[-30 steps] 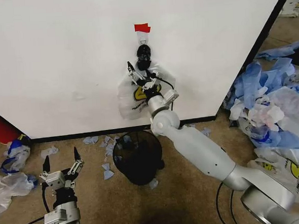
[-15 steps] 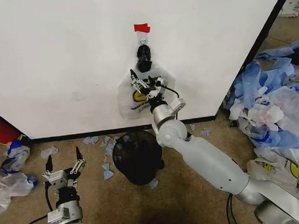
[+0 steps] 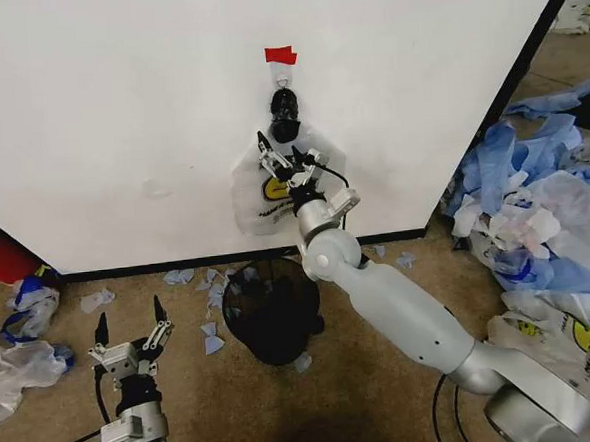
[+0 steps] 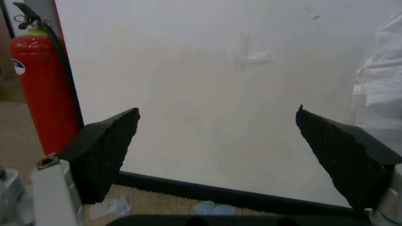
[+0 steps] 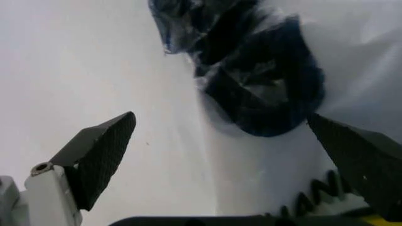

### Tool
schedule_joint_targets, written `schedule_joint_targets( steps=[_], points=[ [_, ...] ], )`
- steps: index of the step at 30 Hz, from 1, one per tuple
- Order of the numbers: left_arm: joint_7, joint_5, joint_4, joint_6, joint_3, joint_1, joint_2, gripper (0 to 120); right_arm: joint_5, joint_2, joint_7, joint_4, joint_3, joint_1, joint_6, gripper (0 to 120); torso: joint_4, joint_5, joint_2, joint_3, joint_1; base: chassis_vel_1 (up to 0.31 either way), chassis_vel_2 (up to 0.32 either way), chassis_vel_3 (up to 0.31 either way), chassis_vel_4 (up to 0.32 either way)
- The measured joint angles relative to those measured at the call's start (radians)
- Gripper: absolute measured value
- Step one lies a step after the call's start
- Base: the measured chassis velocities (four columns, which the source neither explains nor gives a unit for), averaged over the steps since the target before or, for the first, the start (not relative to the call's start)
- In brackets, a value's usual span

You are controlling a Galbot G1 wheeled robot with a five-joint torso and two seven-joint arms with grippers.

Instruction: Pick up the garbage bag from the wall and place it over the trash bin.

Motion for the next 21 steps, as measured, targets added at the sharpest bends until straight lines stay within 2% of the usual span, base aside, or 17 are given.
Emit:
schedule_joint_targets(
  steps=[14,21],
  points=[
    [-0.001,0.011,0.027,-0.009,0.013,-0.016,-0.012,98,-0.001,-0.008,0.003,0.027,-0.004,-0.033,-0.004,100,-0.0001,0.0001,0.0,0.0,0.0,0.0,0.0,0.0,0.0],
    [-0.001,0.015,0.029,-0.012,0.014,-0.012,-0.016,98,-0.003,0.003,-0.014,-0.021,0.003,-0.038,0.003,100,-0.0001,0.0001,0.0,0.0,0.0,0.0,0.0,0.0,0.0]
  ],
)
